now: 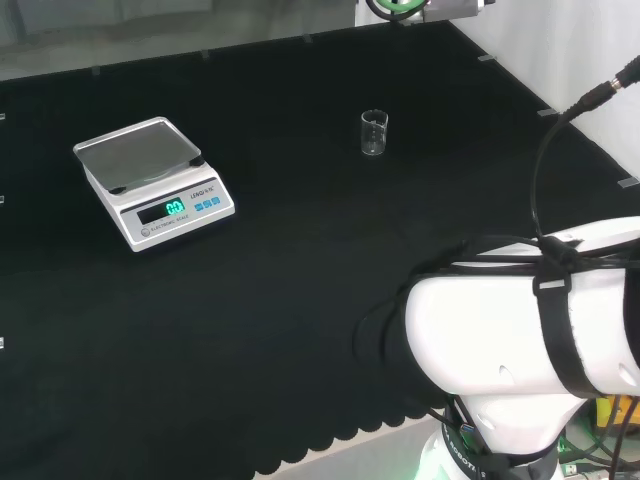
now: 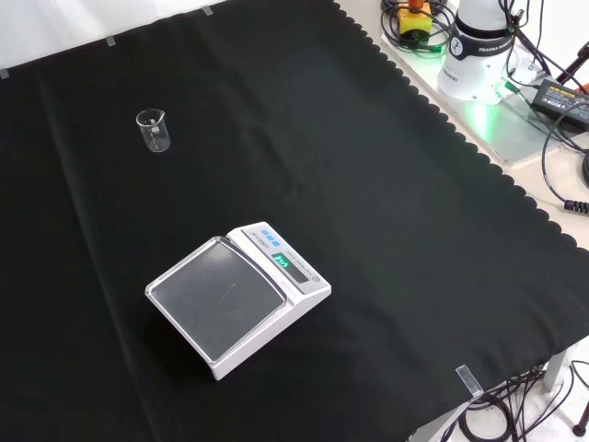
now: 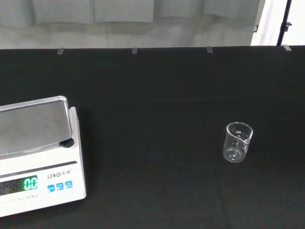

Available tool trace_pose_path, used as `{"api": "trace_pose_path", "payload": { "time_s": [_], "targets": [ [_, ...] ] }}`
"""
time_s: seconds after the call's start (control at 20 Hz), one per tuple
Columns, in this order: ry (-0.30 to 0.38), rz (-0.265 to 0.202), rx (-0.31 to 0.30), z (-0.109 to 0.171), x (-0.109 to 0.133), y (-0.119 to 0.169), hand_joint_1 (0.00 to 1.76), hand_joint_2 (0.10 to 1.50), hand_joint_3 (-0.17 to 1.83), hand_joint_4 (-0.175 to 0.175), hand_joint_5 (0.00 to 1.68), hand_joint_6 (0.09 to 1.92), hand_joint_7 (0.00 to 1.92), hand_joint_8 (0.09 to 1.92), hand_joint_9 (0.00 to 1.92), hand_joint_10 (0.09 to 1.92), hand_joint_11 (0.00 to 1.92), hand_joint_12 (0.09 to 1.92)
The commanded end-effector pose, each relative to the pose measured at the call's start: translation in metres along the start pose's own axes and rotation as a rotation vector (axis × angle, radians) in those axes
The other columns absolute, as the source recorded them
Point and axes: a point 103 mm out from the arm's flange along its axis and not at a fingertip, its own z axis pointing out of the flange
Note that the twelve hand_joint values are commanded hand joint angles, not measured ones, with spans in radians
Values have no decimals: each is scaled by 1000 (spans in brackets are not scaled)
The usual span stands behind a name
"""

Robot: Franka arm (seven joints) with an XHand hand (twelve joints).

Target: Pick up the beaker.

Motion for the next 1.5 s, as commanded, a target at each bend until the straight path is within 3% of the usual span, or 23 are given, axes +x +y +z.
{"api": "trace_pose_path", "payload": {
  "time_s": [0.05, 0.2, 0.45, 0.65, 0.7, 0.75, 1.05, 1.5],
  "targets": [
    [-5, 1, -5, 3, -3, 3, 311, 805, 433, -62, 211, 284, 2, 635, 8, 700, 32, 1407],
    [-4, 7, 3, 10, -9, 10, 301, 864, 323, -63, 257, 165, 0, 629, 0, 709, 3, 1470],
    [14, 24, 8, 22, -18, 21, 302, 879, 288, -63, 272, 126, 0, 653, 0, 715, 0, 1489],
    [31, 31, 12, 53, -36, 45, 303, 885, 270, -62, 280, 108, 0, 676, 0, 747, 0, 1506],
    [-16, 64, 13, 61, -31, 55, 304, 885, 267, -62, 281, 105, 0, 682, 0, 752, 0, 1509],
    [-18, 65, 5, 67, -30, 65, 304, 886, 265, -62, 282, 103, 0, 685, 0, 755, 0, 1510],
    [44, 88, -23, 110, -56, 134, 316, 892, 249, -67, 311, 94, 0, 716, 0, 781, 0, 1519],
    [47, 117, 67, 167, -70, 239, 331, 900, 226, -72, 346, 87, 5, 775, 8, 821, 5, 1530]
  ]
}}
